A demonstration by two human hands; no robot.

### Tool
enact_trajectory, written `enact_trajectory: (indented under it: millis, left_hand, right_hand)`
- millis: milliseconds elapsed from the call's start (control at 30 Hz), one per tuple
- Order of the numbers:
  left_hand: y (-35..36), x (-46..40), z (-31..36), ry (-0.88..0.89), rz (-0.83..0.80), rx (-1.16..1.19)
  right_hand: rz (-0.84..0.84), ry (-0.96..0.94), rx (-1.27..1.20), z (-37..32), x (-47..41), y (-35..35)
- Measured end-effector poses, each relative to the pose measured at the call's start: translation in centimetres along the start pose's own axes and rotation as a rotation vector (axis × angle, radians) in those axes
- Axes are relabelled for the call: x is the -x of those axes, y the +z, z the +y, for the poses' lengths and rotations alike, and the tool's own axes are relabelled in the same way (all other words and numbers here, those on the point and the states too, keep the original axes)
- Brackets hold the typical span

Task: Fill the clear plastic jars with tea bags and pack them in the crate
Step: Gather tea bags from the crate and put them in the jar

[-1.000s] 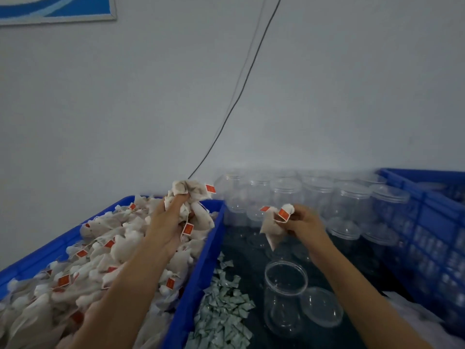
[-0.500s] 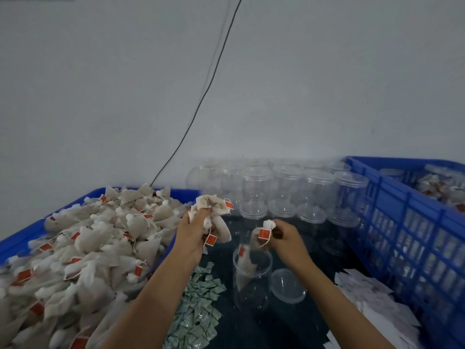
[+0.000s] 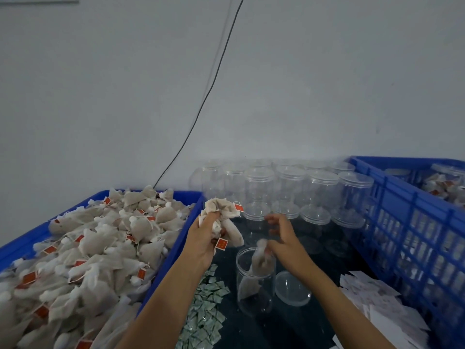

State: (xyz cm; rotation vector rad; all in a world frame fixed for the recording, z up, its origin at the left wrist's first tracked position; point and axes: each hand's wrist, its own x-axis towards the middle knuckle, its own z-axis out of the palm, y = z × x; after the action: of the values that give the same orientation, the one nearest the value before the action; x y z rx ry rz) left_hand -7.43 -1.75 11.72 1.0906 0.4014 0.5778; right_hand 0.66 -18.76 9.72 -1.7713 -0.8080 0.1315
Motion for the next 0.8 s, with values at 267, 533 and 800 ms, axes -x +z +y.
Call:
enact_trajectory:
  millis: [267,533,800]
  left_hand:
    - [1.4,0.4,-1.0,-0.126,-0.194,0.003]
    - [1.8,0.0,-2.1,-0.160,-0.214,0.005]
    - [1.2,-0.9,-2.6,-0.159,0.024,0.037]
  right_hand:
    - [-0.079,-0.033,-0.291,-3.0,-1.7,0.5]
    - [0.332,-0.142,-0.272,-3.1,-2.6,-0.2]
    - [0.183,-0.125,-0.061,-2.4,-2.3,-2.9]
